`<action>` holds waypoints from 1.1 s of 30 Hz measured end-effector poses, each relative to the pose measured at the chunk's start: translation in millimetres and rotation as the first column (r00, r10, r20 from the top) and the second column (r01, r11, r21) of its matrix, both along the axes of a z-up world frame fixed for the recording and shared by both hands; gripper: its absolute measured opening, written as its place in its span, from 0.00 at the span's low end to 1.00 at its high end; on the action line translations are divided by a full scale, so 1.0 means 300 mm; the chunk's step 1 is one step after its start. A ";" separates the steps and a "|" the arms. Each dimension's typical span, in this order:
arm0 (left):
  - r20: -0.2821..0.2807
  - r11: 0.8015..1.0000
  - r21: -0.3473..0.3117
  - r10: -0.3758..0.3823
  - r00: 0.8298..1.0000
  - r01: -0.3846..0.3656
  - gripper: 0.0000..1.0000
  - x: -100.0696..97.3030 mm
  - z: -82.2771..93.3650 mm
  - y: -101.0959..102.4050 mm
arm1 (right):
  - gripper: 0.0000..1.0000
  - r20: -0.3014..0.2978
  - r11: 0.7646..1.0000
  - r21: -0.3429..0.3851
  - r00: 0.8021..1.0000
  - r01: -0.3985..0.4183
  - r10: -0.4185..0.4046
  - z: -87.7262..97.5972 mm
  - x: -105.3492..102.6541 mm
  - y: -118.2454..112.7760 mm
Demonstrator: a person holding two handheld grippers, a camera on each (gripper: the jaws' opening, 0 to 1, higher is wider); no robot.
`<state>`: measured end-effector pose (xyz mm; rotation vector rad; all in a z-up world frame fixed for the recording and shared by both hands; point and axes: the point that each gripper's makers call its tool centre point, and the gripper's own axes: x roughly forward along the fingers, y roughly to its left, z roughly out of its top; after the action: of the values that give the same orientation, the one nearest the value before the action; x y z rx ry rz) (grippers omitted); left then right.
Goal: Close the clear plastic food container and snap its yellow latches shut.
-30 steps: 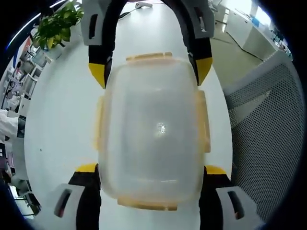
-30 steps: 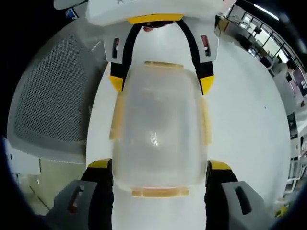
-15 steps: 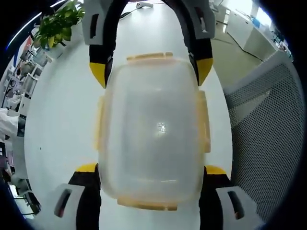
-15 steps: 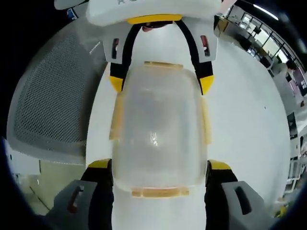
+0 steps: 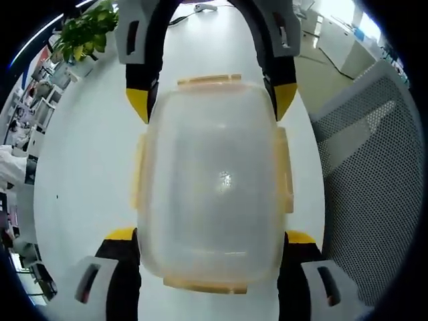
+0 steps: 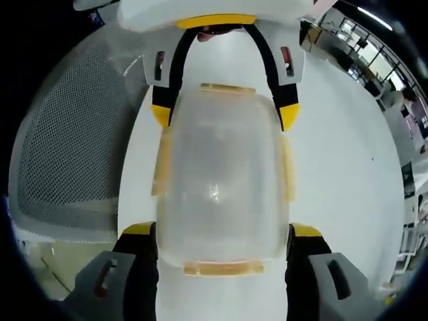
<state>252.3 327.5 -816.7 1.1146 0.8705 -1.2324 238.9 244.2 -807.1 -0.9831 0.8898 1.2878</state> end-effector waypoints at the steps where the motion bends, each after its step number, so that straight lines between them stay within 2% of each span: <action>1: 0.000 1.000 0.001 0.001 1.000 -0.001 0.83 0.000 0.000 0.004 | 0.76 -0.001 1.000 0.001 1.000 -0.002 0.002 0.001 0.001 0.012; 16: 0.002 1.000 0.007 0.004 1.000 -0.004 0.83 0.031 -0.003 0.153 | 0.76 -0.002 1.000 -0.001 1.000 0.003 -0.003 0.001 0.030 0.156; 20: 0.045 0.999 0.031 -0.018 0.999 0.017 0.84 0.052 -0.014 0.203 | 0.76 -0.002 1.000 0.022 1.000 0.018 -0.018 0.005 0.039 0.205; 33: 0.038 1.000 -0.003 0.002 0.999 -0.002 0.84 0.104 -0.008 0.291 | 0.75 0.003 1.000 0.007 1.000 0.015 -0.015 0.003 0.096 0.295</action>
<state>283.5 414.8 -819.0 1.1312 0.8408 -1.2070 267.8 332.8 -806.2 -0.9709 0.8887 1.2760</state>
